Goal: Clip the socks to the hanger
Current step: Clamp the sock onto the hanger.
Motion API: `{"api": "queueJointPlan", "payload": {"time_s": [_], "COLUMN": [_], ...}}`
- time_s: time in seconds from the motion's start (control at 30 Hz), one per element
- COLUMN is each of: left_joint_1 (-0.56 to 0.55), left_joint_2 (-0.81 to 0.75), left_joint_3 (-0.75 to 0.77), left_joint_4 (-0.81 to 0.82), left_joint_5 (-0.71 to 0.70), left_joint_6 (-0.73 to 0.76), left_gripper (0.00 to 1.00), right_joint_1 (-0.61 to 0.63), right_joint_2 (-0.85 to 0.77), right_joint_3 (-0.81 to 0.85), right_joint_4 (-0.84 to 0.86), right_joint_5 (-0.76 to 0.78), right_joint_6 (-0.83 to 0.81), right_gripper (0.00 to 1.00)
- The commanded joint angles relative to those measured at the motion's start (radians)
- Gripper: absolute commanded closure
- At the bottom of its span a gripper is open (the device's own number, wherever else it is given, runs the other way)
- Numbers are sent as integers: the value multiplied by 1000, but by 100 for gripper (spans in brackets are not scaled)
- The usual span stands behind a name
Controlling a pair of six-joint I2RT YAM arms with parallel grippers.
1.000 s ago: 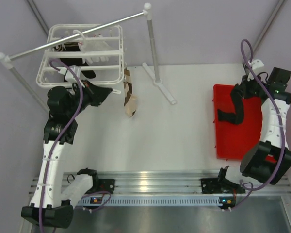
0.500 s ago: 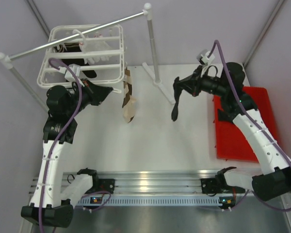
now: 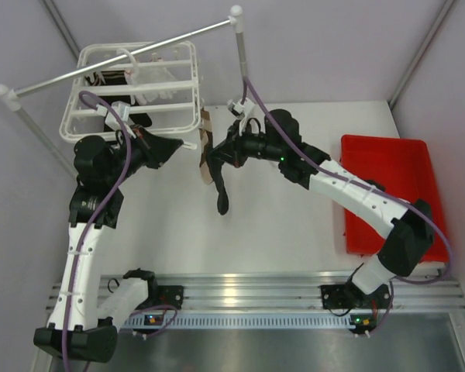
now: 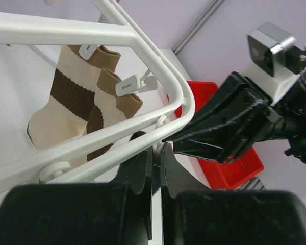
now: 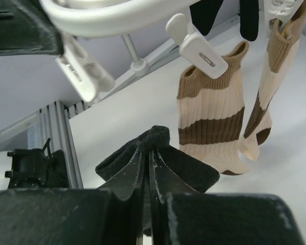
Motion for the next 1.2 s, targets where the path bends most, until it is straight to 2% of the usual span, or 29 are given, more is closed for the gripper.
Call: {"api": "queueJointPlan", "payload": {"time_s": [0.0,0.2,0.73,1.17], "left_joint_1": [1,1,1,1], "left_joint_2": [0,6,33,38], "left_joint_3": [48,50,79,108], "left_joint_4": [61,31,-38,-62], "left_joint_5": [54,88,49,26], "left_joint_6": [-8,7,64,108], "left_gripper": [100,100,100,100], "right_joint_1": [24,32,79,124], "right_joint_2": [45,105,131,144], "right_joint_3": [119,188,253,288], "right_joint_4": [95,107,70,-39], "right_joint_5": [54,54,77,226], "right_joint_6": [18,17,-14,-146], "right_gripper": [100,100,100,100]}}
